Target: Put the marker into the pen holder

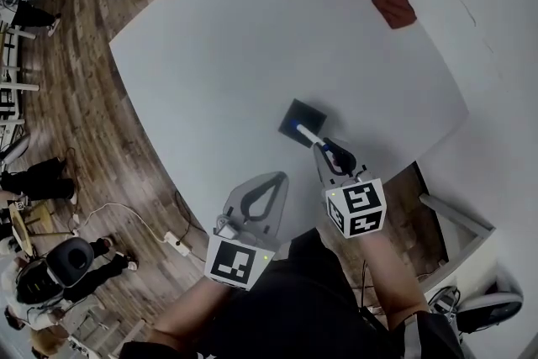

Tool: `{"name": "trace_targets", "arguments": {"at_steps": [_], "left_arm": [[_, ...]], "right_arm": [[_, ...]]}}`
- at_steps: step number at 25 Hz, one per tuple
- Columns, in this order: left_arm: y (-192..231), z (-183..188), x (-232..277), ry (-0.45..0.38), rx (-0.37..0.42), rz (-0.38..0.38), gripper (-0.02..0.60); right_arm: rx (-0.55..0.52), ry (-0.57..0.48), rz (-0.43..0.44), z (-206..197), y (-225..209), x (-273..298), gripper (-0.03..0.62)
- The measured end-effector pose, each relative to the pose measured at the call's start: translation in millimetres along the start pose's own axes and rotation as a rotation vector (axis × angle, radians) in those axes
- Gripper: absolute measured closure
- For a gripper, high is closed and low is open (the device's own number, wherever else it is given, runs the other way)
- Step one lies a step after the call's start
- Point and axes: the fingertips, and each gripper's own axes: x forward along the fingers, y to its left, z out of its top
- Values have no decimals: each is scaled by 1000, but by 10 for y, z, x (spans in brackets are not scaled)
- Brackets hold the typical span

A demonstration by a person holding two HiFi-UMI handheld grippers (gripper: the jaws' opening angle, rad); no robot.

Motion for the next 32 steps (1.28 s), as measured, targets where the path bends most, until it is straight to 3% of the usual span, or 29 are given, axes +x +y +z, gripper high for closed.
{"name": "trace_targets", "arguments": {"at_steps": [13,25,32], "left_arm": [[76,17,94,9,-9,18,575],[47,62,80,-9,1,18,575],[-1,116,-16,-31,15,20,575]], "right_arm": [[-49,57,42,-123,34,319,520],[-61,-17,3,106,33,142,519],[-51,-59,34,257,217,-63,541]]}}
